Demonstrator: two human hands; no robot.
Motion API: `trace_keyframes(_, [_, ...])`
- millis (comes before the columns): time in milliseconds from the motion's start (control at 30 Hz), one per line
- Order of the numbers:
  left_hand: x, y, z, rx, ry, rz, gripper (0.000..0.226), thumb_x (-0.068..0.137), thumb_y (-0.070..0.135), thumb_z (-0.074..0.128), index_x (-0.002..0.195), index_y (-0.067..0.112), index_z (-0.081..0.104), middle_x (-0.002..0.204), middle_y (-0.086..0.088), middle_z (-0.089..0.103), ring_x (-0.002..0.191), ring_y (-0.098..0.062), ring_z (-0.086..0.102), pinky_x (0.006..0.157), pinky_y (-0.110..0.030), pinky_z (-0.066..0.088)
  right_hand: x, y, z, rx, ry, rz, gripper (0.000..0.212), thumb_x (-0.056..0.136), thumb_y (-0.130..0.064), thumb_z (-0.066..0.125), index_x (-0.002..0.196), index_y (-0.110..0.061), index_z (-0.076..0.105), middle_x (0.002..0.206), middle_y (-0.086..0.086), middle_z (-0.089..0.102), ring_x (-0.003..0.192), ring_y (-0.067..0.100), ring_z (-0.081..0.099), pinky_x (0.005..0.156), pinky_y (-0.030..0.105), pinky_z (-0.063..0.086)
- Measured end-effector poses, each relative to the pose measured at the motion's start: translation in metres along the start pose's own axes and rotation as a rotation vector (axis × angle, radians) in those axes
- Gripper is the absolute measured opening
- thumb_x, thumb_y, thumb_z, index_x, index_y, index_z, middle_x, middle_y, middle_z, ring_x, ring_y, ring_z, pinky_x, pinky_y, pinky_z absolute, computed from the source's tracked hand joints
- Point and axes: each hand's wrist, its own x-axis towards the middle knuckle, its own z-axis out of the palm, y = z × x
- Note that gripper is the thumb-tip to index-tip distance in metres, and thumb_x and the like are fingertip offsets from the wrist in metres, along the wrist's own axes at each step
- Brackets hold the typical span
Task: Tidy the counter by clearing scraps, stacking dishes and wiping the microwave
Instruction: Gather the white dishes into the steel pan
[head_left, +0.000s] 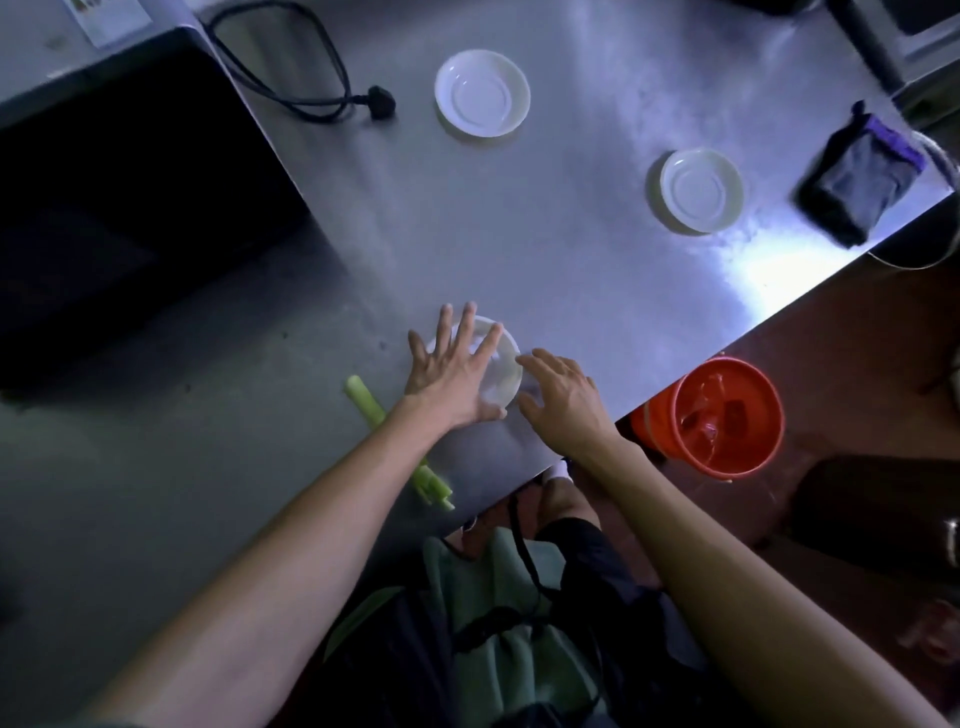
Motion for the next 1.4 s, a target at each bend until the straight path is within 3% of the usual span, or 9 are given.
trace_keyframes(200, [0.011, 0.015, -0.005, 0.005, 0.028, -0.071, 0.122, 0.068, 0.069, 0.071, 0.155, 0.032, -0.006, 0.163, -0.008, -0.018, 0.149, -0.042, -0.014, 0.112, -0.068, 0.016, 0.026, 0.025, -0.021, 0.020, 0.032, -0.050, 0.040, 0.095, -0.025, 0.057, 0.134, -0.023, 0.052, 0.139, 0.003, 0.052, 0.131, 0.030, 0.044, 0.099, 0.048, 0.041])
trace_keyframes(533, [0.081, 0.066, -0.061, -0.003, 0.053, -0.181, 0.115, 0.063, 0.070, 0.070, 0.152, 0.041, 0.005, 0.160, -0.005, -0.005, 0.146, -0.040, 0.000, 0.109, -0.062, 0.024, 0.095, 0.108, -0.094, 0.040, 0.050, -0.046, 0.049, 0.097, -0.030, 0.055, 0.144, -0.023, 0.045, 0.153, 0.001, 0.041, 0.140, 0.028, 0.035, 0.109, 0.048, 0.035])
trace_keyframes(867, [0.171, 0.138, -0.107, 0.056, 0.102, -0.171, 0.114, 0.061, 0.072, 0.072, 0.151, 0.039, 0.010, 0.158, -0.006, 0.002, 0.145, -0.039, 0.007, 0.107, -0.061, 0.027, 0.154, 0.191, -0.166, 0.030, 0.128, -0.078, 0.048, 0.094, -0.024, 0.060, 0.140, -0.018, 0.050, 0.148, 0.003, 0.046, 0.135, 0.031, 0.040, 0.102, 0.048, 0.038])
trace_keyframes(1000, [0.199, 0.155, -0.124, 0.074, 0.106, -0.165, 0.114, 0.061, 0.071, 0.071, 0.151, 0.039, 0.010, 0.159, -0.005, 0.000, 0.146, -0.038, 0.005, 0.108, -0.061, 0.027, 0.177, 0.213, -0.182, -0.032, 0.147, -0.090, 0.052, 0.091, -0.025, 0.061, 0.141, -0.020, 0.049, 0.155, 0.003, 0.039, 0.139, 0.030, 0.035, 0.101, 0.047, 0.037])
trace_keyframes(1100, [0.217, 0.162, -0.131, 0.083, 0.094, -0.173, 0.114, 0.061, 0.071, 0.071, 0.151, 0.039, 0.010, 0.159, -0.005, 0.001, 0.146, -0.038, 0.004, 0.109, -0.060, 0.026, 0.193, 0.229, -0.191, -0.101, 0.119, -0.062, 0.061, 0.089, -0.034, 0.065, 0.145, -0.026, 0.043, 0.161, 0.005, 0.027, 0.146, 0.031, 0.024, 0.108, 0.050, 0.028])
trace_keyframes(1267, [0.234, 0.170, -0.137, 0.087, 0.061, -0.199, 0.114, 0.062, 0.072, 0.070, 0.150, 0.040, 0.006, 0.160, -0.004, -0.004, 0.147, -0.038, 0.000, 0.109, -0.060, 0.025, 0.217, 0.251, -0.201, -0.248, 0.005, -0.018, 0.098, 0.075, -0.070, 0.063, 0.153, -0.041, 0.013, 0.166, 0.003, -0.002, 0.151, 0.036, -0.001, 0.115, 0.057, 0.015])
trace_keyframes(1400, [0.238, 0.171, -0.137, 0.089, 0.038, -0.232, 0.113, 0.062, 0.072, 0.070, 0.150, 0.041, 0.006, 0.160, -0.004, -0.006, 0.146, -0.037, -0.002, 0.110, -0.060, 0.024, 0.234, 0.262, -0.203, -0.256, -0.055, -0.029, 0.112, 0.068, -0.080, 0.062, 0.153, -0.046, -0.003, 0.165, 0.003, -0.017, 0.150, 0.039, -0.016, 0.116, 0.065, 0.002])
